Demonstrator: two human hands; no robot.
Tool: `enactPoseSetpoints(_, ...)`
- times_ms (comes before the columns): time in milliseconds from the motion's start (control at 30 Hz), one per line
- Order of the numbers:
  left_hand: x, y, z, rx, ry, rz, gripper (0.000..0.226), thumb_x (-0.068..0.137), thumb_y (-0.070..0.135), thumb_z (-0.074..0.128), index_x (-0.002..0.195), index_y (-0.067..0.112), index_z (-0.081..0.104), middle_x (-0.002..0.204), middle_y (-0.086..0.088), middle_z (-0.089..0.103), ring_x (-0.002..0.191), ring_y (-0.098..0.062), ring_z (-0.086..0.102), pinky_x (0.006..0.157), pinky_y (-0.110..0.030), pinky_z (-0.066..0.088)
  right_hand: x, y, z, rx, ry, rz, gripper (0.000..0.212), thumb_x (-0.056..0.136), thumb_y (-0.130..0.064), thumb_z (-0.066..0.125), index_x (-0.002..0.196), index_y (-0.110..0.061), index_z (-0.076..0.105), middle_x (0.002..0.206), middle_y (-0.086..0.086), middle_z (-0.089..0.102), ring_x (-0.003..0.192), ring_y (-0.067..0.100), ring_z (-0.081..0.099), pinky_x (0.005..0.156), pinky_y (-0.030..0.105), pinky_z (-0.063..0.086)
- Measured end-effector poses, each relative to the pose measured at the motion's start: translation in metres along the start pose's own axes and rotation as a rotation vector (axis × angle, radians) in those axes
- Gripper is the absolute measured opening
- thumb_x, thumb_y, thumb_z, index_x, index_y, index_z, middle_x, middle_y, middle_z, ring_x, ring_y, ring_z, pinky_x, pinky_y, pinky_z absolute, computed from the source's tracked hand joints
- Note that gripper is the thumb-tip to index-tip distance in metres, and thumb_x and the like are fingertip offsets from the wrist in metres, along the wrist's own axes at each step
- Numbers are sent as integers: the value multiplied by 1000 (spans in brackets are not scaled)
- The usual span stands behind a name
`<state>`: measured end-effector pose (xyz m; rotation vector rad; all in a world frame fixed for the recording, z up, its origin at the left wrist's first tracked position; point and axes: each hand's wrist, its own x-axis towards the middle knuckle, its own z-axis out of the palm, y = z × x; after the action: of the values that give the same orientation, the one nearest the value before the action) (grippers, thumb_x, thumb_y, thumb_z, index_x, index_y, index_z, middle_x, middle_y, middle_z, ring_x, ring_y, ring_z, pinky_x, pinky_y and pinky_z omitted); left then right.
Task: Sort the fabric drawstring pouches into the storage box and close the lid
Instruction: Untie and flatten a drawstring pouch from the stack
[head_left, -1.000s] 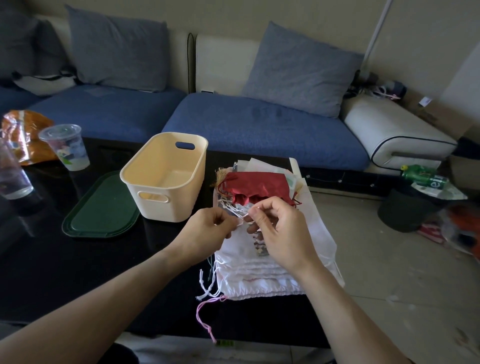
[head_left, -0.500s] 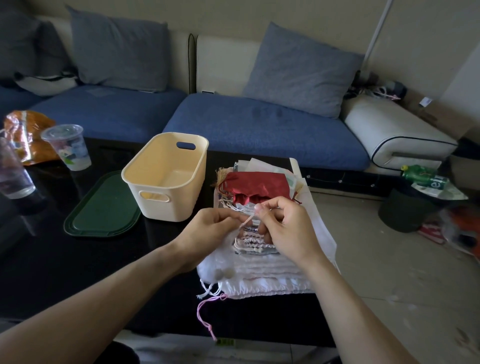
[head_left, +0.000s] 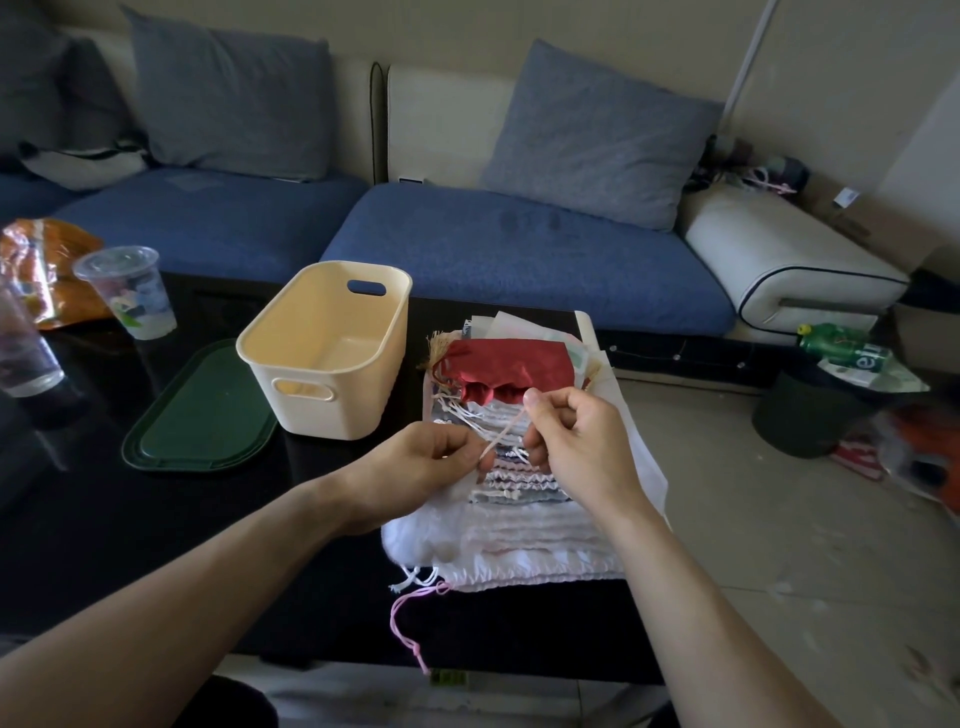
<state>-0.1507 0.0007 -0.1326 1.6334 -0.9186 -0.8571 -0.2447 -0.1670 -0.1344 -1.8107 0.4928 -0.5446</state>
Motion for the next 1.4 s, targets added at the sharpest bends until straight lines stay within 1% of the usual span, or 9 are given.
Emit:
enactPoseSetpoints(333, 0, -2, -9, 117, 107, -20, 19, 97, 22, 61, 96, 7, 73, 93, -1, 74, 89, -9, 67, 86, -24, 52, 3, 0, 5, 72, -29, 60, 27, 101, -32, 58, 94, -7, 66, 70, 0, 72, 59, 14, 64, 58, 31, 55)
enactPoseSetpoints(567, 7, 6, -22, -427, 501, 10, 14, 96, 12, 59, 93, -1, 60, 84, -15, 63, 72, -20, 66, 68, -29, 57, 6, 5, 13, 45, -518, 96, 42, 78, -40, 78, 114, -26, 64, 101, -9, 74, 94, 7, 71, 82, 27, 59)
enactPoseSetpoints(667, 2, 12, -29, -222, 462, 28, 16, 93, 12, 66, 100, -1, 60, 91, -14, 70, 77, -23, 72, 67, -31, 60, 6, 13, 25, 32, -398, 12, 20, 87, -25, 77, 103, -14, 70, 91, -3, 73, 81, 11, 70, 73, 33, 61)
enactPoseSetpoints(767, -3, 15, -37, 274, 510, 29, 14, 90, 14, 71, 99, 9, 64, 85, -9, 72, 67, -23, 72, 60, -30, 60, 10, 14, 29, 97, -312, 10, 35, 83, -32, 80, 110, -11, 70, 99, 5, 74, 84, 20, 73, 72, 37, 62)
enactPoseSetpoints(867, 2, 27, -57, 265, 725, 88, 7, 95, 11, 64, 101, 10, 61, 91, -6, 70, 64, -18, 71, 55, -24, 58, 13, 11, 29, 102, -242, 19, 53, 75, -49, 78, 117, -19, 65, 110, -1, 71, 91, 19, 72, 77, 38, 61)
enactPoseSetpoints(967, 13, 36, -91, 299, 933, 127, 10, 100, 14, 55, 108, 9, 54, 92, -1, 65, 63, -22, 70, 56, -34, 59, 18, 13, 27, 94, -133, 49, 30, 89, -33, 73, 114, -19, 65, 109, -1, 69, 88, 16, 72, 72, 32, 61)
enactPoseSetpoints(1067, 23, 34, -124, 418, 1003, 49, 9, 101, 16, 46, 109, 14, 48, 88, -5, 69, 55, -19, 64, 44, -20, 47, 20, 14, 24, 145, -76, 101, 13, 93, -18, 70, 105, -16, 67, 101, 6, 70, 80, 20, 72, 67, 31, 60)
enactPoseSetpoints(1200, 40, 19, -148, 430, 943, -171, 21, 93, 6, 46, 113, 13, 47, 98, -12, 66, 62, -19, 63, 45, -21, 44, 21, 12, 25, 150, -90, 121, 13, 93, -15, 70, 105, -13, 67, 98, 9, 71, 77, 20, 73, 66, 33, 60)
enactPoseSetpoints(1400, 53, 4, -161, 597, 597, -579, 37, 96, 24, 56, 125, 2, 57, 104, -10, 65, 94, -27, 61, 78, -35, 46, 19, 9, 27, 201, -122, 159, 12, 93, -12, 69, 104, -9, 68, 97, 13, 71, 72, 17, 72, 68, 37, 59)
